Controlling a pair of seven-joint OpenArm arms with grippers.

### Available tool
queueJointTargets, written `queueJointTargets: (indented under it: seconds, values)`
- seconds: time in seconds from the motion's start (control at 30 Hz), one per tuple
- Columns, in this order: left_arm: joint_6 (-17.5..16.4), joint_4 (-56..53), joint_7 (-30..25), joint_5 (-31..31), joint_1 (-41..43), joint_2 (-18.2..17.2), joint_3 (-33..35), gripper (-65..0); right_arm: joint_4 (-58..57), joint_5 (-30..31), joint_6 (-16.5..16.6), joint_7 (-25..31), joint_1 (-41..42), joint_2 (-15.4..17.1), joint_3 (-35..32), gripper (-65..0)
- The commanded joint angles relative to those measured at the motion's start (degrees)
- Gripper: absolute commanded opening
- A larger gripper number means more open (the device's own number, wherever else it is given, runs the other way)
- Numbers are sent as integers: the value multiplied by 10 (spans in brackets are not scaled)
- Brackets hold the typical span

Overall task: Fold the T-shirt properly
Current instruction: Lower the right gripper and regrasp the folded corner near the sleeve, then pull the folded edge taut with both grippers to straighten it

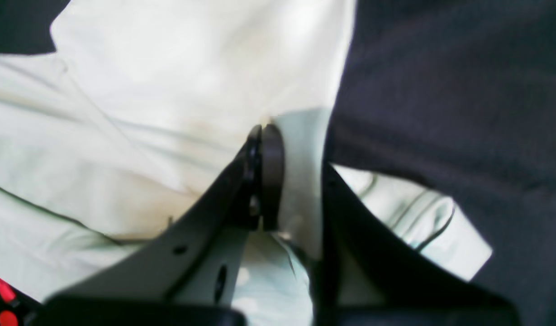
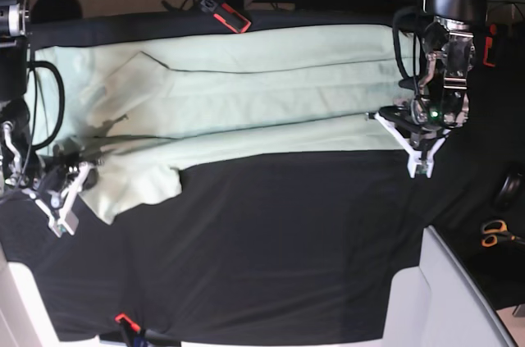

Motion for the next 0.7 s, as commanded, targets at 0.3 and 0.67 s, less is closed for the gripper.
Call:
queueJointTargets:
  seconds: [0.3, 0.67]
  values:
    - [5, 34, -4, 8, -7, -13, 0, -650, 54, 0, -1, -11, -32, 14, 5, -650]
    - [5, 52, -4, 8, 24, -23, 0, -650, 116, 0, -43, -51, -75, 11, 32, -650]
